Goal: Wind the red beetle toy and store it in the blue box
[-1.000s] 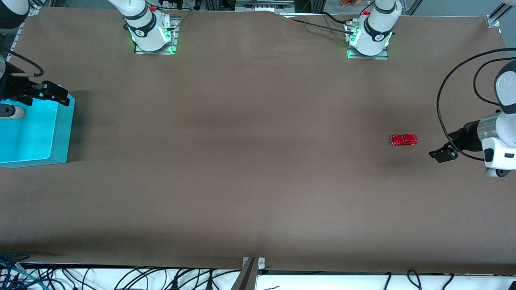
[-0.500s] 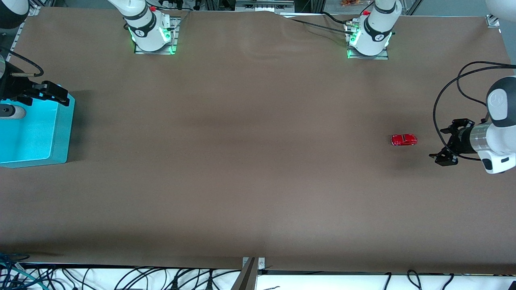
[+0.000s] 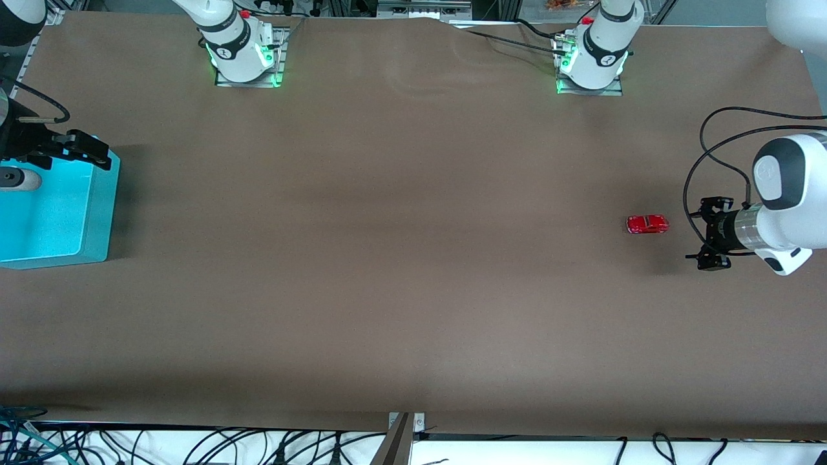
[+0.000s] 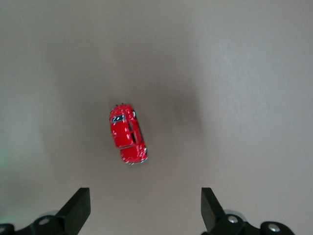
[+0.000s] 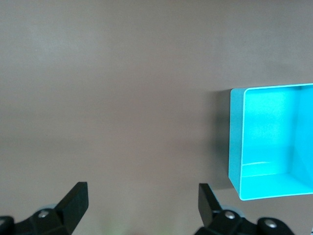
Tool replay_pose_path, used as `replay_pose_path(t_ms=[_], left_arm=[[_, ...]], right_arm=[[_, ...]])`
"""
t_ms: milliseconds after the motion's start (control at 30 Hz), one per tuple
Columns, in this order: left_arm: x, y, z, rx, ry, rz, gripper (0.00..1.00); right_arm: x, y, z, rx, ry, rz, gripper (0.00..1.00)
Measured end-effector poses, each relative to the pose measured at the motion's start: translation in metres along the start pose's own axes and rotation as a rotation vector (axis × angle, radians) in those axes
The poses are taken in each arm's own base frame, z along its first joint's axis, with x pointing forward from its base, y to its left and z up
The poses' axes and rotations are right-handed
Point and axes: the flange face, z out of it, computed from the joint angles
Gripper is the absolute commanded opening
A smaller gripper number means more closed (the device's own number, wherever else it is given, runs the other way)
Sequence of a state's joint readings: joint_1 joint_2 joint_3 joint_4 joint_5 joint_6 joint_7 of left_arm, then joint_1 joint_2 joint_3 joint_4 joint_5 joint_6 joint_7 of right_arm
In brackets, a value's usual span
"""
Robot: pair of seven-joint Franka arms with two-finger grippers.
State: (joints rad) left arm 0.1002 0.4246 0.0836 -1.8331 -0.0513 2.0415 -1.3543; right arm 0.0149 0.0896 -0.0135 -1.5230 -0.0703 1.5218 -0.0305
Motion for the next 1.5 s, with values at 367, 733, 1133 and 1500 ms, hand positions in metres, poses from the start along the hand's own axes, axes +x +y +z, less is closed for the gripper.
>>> replay_pose_path(t_ms=[367, 733, 1133, 1500], left_arm=[[0.018, 0.003, 0.053, 0.017, 0.013, -0.087, 1.00], [0.016, 0.001, 0.077, 0.053, 0.012, -0.119, 1.00], [0.015, -0.011, 0.095, 0.094, 0.006, -0.125, 1.00], [0.014, -0.020, 0.108, 0.125, 0.002, -0.135, 1.00]], right_arm=[[0.000, 0.000, 0.000, 0.000, 0.000, -0.001, 1.00], [0.000, 0.000, 0.000, 0.000, 0.000, -0.001, 1.00], [0.000, 0.000, 0.000, 0.000, 0.000, -0.001, 1.00], [0.000, 0.000, 0.000, 0.000, 0.000, -0.001, 1.00]])
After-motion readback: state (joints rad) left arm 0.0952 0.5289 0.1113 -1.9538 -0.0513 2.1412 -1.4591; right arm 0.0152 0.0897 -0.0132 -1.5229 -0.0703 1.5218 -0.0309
